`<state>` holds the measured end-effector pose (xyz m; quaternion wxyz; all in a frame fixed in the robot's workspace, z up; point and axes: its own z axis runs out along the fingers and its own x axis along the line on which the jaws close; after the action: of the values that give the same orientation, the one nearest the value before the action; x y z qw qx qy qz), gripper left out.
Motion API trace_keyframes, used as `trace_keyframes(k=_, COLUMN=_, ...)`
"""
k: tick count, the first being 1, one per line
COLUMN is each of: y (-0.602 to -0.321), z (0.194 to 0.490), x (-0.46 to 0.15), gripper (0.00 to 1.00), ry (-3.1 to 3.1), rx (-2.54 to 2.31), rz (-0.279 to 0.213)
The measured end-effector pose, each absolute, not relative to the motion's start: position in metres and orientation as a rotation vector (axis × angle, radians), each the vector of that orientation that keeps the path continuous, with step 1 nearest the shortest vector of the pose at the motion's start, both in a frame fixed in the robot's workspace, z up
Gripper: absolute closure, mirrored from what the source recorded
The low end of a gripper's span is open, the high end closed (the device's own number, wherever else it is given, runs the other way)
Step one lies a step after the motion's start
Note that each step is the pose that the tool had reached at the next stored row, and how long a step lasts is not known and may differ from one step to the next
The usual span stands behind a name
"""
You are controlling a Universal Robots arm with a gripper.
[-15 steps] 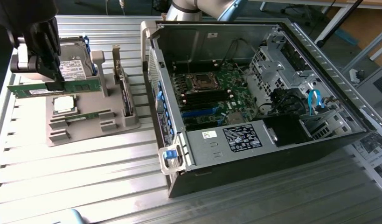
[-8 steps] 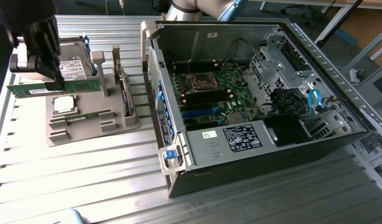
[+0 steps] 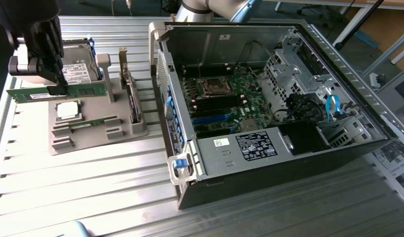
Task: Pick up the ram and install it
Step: 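Pick up the ram and move it above insertion slot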
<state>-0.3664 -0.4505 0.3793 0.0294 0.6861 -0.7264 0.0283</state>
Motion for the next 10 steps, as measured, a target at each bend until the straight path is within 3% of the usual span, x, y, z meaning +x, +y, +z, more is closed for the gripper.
trace_keyframes(k=10, y=-0.4507, z=0.3834, x=-0.3664, gripper=0.86, ry=-2.243, rx=2.113, rz=0.088)
